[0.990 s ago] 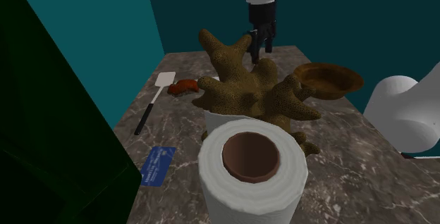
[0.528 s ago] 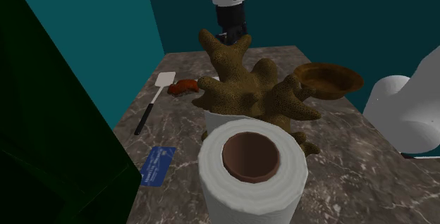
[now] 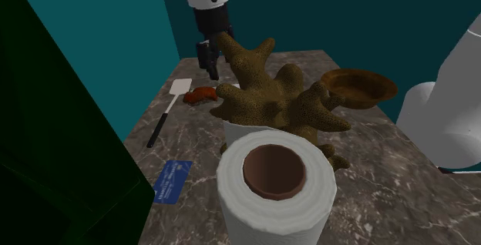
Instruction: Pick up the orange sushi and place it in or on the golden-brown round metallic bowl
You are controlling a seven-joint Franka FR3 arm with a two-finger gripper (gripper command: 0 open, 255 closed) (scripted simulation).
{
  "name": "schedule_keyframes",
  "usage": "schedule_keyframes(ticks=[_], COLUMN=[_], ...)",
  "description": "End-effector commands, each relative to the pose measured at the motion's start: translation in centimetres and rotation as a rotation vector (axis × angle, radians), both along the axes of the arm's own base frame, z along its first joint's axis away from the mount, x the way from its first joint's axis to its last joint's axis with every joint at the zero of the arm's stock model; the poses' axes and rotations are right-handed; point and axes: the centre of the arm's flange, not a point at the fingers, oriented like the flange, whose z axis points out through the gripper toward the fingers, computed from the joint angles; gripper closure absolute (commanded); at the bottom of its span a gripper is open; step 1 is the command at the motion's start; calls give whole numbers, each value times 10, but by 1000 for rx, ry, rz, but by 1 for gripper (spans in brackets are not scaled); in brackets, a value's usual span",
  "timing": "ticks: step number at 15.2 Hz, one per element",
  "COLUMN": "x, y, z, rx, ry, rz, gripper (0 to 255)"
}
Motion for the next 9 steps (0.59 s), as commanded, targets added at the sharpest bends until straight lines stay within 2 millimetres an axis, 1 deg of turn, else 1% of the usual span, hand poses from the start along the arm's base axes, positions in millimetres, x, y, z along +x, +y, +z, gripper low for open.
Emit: schedule_keyframes(ticks=[1,6,7,9], x=[10,28,30,30], y=[26,89,96,95], z=[1,6,6,-5], rx=[-5,-19,-20,-20], ry=[-7,-27,-29,-29], rz=[35,121,130,130], gripper=[0,0,0,0])
